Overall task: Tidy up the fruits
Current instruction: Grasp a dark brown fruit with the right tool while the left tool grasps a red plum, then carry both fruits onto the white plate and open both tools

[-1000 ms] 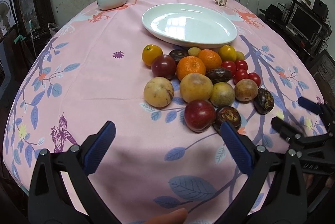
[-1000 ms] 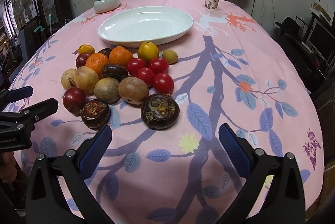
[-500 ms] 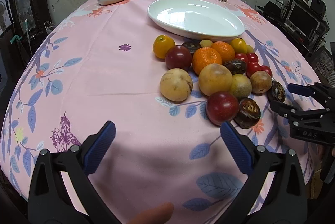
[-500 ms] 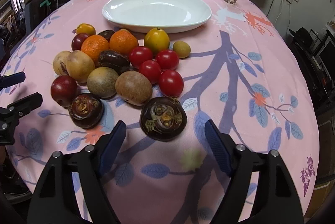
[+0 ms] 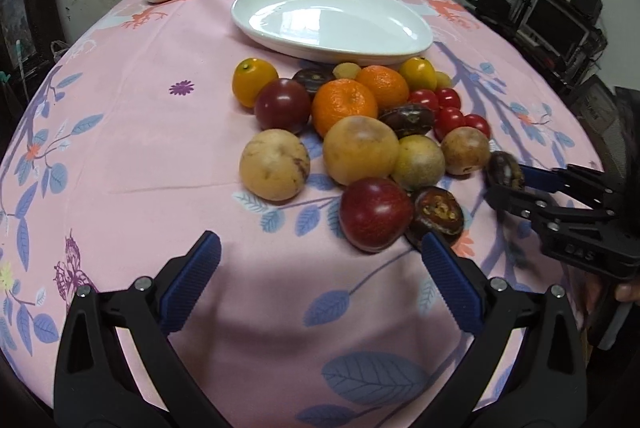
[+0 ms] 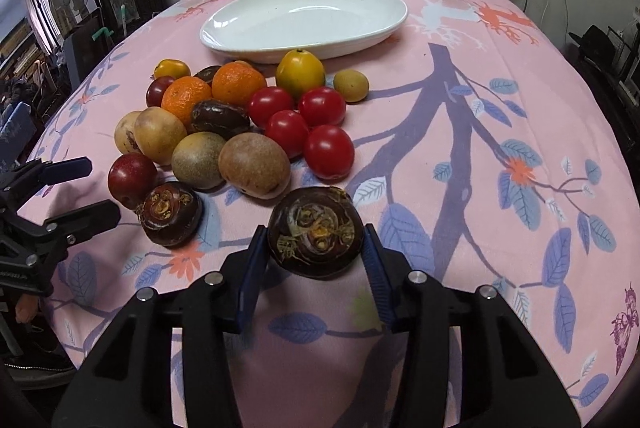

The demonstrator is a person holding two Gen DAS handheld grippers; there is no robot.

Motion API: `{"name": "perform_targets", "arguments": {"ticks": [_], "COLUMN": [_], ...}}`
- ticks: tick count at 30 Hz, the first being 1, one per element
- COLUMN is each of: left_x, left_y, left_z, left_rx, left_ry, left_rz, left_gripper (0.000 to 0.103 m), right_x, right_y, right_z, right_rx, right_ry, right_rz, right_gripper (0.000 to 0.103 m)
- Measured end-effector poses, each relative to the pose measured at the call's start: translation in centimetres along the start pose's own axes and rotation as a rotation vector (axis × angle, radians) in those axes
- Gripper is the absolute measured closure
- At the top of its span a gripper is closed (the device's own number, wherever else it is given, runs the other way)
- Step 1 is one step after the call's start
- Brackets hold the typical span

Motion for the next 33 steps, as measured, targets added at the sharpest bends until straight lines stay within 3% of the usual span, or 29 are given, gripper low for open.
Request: {"name": "perform_targets", "arguments": {"ticks": [5, 13, 18, 19, 20, 21, 29, 33], "left_x": [0.3, -0.7, -1.7, -2.0, -2.4, -2.8, -2.6, -2.1], "left_y": [-1.6, -2.5, -2.2, -2.1, -2.0, -2.0, -1.5, -0.1], "left_z": [-0.3, 0.0, 0.4, 0.4, 0.5, 0.5, 0.5, 1.1], "left_rx": [0.063, 0.065, 0.019, 0.015, 0.010, 0.014, 0.030, -0.002], "left_ry": [0.041, 0.025, -0.003, -0.012, -0.017, -0.012, 0.018, 0.024], "left_rz": [0.022, 0.011, -0.018, -0.032, -0.065, -0.102, -0.117, -0.125], "left_gripper": [0.002, 0.003, 0.028, 0.039, 0.056, 0.065, 0.065, 0.065], "right_x": [-0.1, -0.2, -0.2, -0.2, -0.2, -0.2, -0.4, -0.7], "right_y": [0.1, 0.2, 0.2, 0.2, 0.2, 0.2, 0.4, 1.2], "right_z": [-0.1, -0.2, -0.1, -0.1, -0.1, -0.1, 0.1, 0.9], "right_rx": [-0.011, -0.017, -0.016, -0.016, -0.016, -0.016, -0.021, -0.044], "right_ry": [-0.007, -0.012, -0.014, -0.014, -0.014, -0.014, -0.021, -0.015], "right_rz": [0.027, 0.055, 0.066, 0.067, 0.067, 0.066, 0.063, 0.047], "right_gripper": [0.055, 0.055, 0.055, 0.055, 0.055, 0.055, 0.056, 0.056]}}
Point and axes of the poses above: each gripper's, at about its wrist camera, not at the fingertips, and y roughly against the way its jaws point, x to its left, z to its top, the point moved 7 cm from there along -y, roughly the way its jaws point, and after that the axes turned 15 degrees about -x, right-handed, at the moved point
